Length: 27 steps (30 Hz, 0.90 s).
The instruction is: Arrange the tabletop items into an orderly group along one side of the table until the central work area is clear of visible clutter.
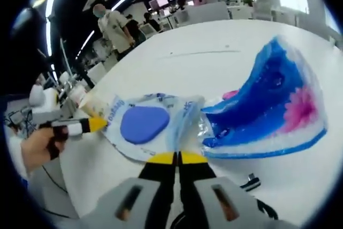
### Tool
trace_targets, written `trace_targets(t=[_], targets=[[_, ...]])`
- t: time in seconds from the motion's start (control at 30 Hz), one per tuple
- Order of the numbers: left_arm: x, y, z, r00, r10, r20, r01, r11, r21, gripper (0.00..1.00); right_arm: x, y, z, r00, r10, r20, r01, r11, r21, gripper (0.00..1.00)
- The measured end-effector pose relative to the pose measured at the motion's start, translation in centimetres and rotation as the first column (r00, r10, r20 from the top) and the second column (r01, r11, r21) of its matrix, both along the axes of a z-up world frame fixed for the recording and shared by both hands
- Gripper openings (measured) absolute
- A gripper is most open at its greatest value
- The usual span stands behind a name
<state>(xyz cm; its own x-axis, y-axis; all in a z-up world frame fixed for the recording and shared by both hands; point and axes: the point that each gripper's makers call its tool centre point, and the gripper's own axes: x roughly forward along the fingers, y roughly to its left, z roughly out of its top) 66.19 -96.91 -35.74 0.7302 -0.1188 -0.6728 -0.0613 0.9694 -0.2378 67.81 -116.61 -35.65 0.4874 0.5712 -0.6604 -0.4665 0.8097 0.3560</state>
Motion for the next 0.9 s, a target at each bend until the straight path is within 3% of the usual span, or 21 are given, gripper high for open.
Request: trace_targets(t=[0.3,0.4,0.9], targets=[[-0.2,0.2,0.2,1.0,0.019,0.012,-0.019,1.0,-0.007,0.0,0.0,0.0,-0.2,1.0,-0.007,-0.007,0.007,1.0,-0.004,0.01],[-0.7,0.0,0.3,1.0,0.018,0.014,-0.018,1.0,-0.003,0.05,-0.1,0.0,-0.3,1.0,-0.005,-0.004,0.005,1.0,-0.011,0.03],[-2.4,-0.8,1.0,0.999,0.044,0.032,-0.042,0.998,-0.049,0.51,-1.5,-0.1,0.3,1.0,-0.01,-0.006,0.01,1.0,0.004,0.23]])
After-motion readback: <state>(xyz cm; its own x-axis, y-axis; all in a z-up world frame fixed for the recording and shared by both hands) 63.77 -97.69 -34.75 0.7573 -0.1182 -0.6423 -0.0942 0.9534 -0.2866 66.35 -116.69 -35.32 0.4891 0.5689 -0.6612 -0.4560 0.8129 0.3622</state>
